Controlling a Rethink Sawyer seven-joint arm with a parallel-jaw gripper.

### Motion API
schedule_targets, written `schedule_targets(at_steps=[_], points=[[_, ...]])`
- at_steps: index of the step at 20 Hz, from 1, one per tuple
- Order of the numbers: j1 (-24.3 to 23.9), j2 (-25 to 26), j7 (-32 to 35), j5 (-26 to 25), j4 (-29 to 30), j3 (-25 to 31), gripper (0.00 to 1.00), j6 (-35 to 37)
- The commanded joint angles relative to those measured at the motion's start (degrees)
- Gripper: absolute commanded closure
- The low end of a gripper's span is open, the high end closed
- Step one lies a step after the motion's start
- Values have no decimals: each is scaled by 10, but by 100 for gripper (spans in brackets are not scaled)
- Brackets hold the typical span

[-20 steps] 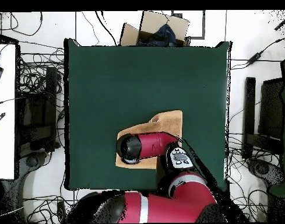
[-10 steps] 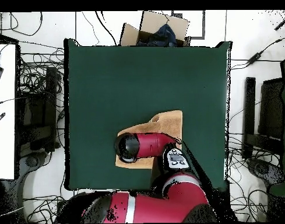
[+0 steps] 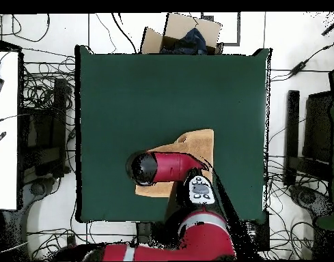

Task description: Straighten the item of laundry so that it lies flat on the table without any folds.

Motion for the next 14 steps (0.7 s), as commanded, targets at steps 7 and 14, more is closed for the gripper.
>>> schedule_targets(at_steps=[7,14], points=[[62,29,176,113,-41,-44,0,-64],[116,82,206,174,-49,-79,0,-134]])
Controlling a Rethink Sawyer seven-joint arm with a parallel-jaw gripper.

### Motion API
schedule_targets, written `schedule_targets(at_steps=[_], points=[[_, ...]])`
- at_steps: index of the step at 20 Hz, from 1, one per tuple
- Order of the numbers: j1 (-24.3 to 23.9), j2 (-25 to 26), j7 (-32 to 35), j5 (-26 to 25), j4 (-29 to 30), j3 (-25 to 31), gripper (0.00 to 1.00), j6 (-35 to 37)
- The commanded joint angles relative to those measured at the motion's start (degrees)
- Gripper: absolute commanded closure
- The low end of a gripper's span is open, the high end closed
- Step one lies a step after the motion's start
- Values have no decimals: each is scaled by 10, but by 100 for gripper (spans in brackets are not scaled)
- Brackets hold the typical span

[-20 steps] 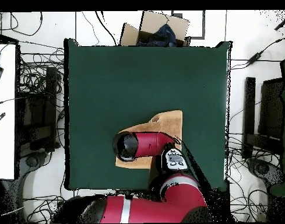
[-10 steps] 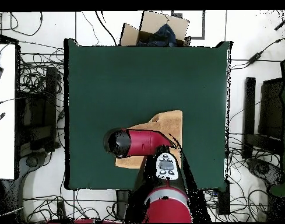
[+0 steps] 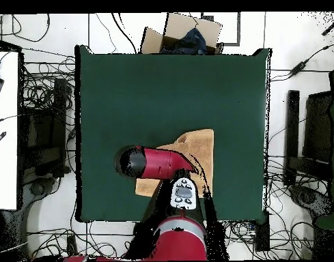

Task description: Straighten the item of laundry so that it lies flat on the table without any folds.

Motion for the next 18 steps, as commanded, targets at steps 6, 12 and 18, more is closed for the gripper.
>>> schedule_targets(at_steps=[6,12,18], points=[[108,142,225,157,-47,-69,0,-160],[130,183,216,218,-41,-68,0,-219],[149,187,175,239,-49,-91,0,-153]])
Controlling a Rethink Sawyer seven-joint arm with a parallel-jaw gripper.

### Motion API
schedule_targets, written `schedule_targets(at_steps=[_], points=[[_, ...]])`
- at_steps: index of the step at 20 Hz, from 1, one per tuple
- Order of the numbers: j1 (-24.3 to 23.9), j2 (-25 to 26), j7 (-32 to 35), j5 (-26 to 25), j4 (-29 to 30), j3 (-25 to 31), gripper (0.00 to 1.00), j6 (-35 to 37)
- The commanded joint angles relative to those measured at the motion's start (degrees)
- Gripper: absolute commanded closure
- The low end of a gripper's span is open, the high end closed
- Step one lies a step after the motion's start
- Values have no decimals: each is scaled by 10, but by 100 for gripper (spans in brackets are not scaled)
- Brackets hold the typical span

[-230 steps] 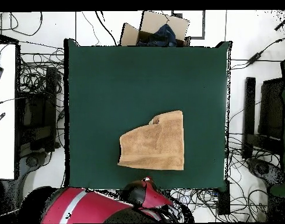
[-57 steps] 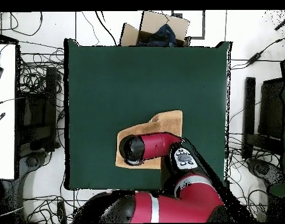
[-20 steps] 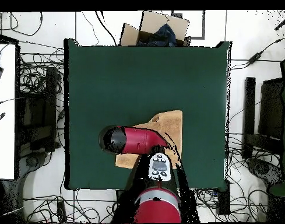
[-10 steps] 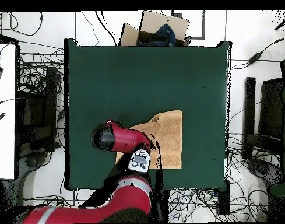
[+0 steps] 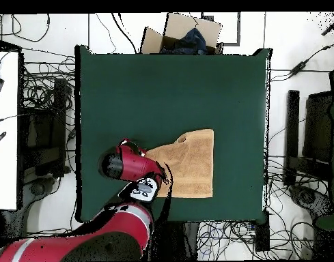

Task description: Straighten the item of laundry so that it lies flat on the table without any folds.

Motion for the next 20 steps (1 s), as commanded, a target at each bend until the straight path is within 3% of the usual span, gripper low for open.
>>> schedule_targets(at_steps=[1,9,20], points=[[25,68,118,53,-35,-33,0,63],[98,78,139,44,-83,-135,0,260],[134,134,168,27,-146,-199,0,346]])
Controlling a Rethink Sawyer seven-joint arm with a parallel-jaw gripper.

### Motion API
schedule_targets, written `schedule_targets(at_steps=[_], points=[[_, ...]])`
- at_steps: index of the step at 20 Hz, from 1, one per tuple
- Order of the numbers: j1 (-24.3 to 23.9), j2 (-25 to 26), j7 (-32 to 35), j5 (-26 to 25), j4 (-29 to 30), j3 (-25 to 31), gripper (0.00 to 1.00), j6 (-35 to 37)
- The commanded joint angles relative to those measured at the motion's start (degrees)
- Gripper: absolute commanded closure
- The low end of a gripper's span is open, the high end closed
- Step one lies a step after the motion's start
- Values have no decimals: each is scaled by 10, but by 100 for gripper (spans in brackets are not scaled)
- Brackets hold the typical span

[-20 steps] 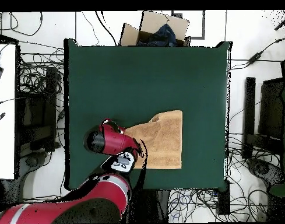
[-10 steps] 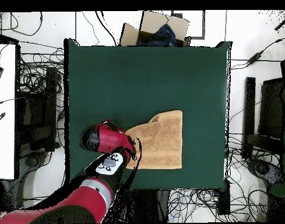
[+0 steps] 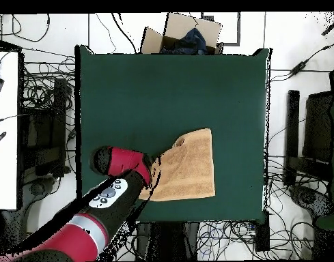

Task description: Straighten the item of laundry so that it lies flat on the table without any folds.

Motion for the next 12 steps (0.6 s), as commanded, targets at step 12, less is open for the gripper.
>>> schedule_targets(at_steps=[12], points=[[41,91,174,14,-53,-64,0,65]])
